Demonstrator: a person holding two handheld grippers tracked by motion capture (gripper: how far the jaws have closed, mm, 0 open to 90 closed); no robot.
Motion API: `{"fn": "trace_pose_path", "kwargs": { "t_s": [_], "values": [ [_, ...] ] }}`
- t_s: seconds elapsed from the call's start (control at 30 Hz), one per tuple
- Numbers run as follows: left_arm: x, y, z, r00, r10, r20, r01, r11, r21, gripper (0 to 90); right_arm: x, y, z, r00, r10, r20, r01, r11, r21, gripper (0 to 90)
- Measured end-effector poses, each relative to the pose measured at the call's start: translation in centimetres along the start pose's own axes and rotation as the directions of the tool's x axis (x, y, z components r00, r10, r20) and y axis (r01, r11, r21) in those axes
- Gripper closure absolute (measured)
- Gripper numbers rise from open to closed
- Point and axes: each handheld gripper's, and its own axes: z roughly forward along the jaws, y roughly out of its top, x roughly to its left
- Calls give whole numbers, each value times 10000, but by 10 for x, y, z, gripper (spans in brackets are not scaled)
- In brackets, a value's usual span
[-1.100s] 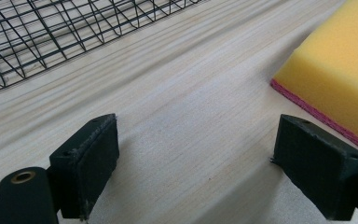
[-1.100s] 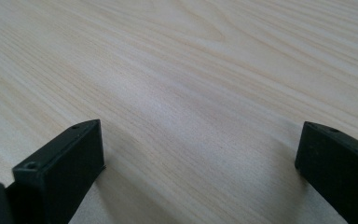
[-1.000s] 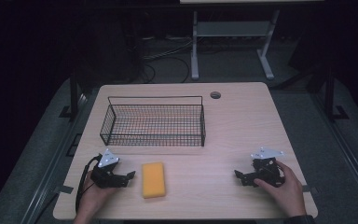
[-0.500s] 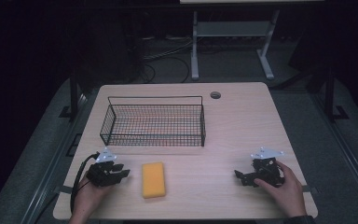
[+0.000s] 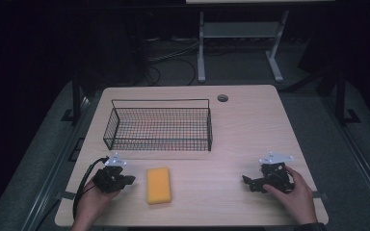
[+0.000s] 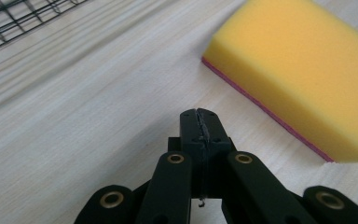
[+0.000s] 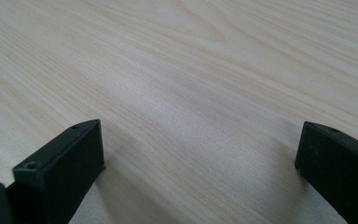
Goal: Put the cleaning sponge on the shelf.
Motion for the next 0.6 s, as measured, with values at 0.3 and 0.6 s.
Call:
{"fn": "trace_pose_path", "kwargs": {
  "t_s": [0.3,0.6],
  "values": [
    [-5,7,2,9996,229,162,-230,9997,84,896,0,0,0,10000,21,-3,-21,10000,5,4],
    [-10,16,8,9988,434,242,-437,9990,118,896,0,0,0,10000,1,-1,-1,10000,-2,4]
  ]
}}
